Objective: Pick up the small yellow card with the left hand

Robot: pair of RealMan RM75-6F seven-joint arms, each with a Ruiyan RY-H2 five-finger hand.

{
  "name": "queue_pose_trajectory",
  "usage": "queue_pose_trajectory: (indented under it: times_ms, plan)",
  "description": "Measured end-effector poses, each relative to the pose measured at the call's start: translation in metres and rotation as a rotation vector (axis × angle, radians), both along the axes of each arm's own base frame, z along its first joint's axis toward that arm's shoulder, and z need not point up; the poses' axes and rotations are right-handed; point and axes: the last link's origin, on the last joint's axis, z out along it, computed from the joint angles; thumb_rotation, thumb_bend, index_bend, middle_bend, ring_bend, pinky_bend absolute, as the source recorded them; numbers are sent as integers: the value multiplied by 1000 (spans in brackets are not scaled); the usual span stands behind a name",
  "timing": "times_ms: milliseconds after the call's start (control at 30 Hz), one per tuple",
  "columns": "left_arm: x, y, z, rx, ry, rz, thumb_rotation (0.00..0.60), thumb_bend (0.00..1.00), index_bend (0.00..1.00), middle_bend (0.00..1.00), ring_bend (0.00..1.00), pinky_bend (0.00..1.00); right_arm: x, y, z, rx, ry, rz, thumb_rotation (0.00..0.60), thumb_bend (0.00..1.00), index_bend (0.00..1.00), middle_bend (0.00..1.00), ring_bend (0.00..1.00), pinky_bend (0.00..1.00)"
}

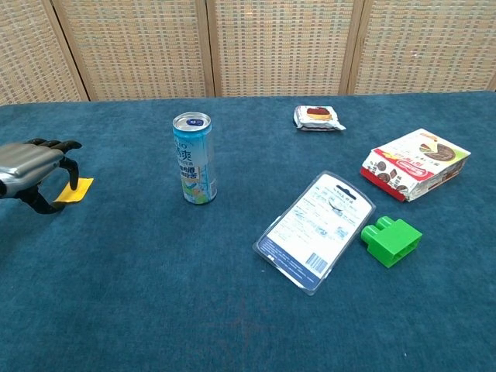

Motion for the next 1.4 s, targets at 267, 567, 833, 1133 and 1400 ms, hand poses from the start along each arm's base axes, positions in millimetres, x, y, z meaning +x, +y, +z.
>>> queue_pose_trajectory:
  times_ms: [267, 567, 833, 1133, 1400]
  plan:
    - [1, 1, -1, 12, -3, -5, 600, 370, 450, 0, 0, 0, 0, 0, 0, 0, 0, -1, 600, 104, 0, 0, 0, 0]
    - [-1, 2, -2, 17, -2, -5, 600, 378, 464, 0, 0, 0, 0, 0, 1, -2, -1, -2, 600, 103, 0, 0, 0, 0]
    - [-2, 2, -3, 17, -3, 1, 600, 414, 478, 0, 0, 0, 0, 0, 0, -1, 0, -3, 600, 104, 0, 0, 0, 0]
    - [-1, 3, -4, 21, -8, -4, 600, 440, 505, 0, 0, 0, -1, 0, 0, -2, -2, -3, 600, 103, 0, 0, 0, 0]
    - [-3, 3, -3, 24, -7, -2, 600, 446, 510, 0, 0, 0, -1, 0, 0, -1, -3, -1, 600, 105, 0, 0, 0, 0]
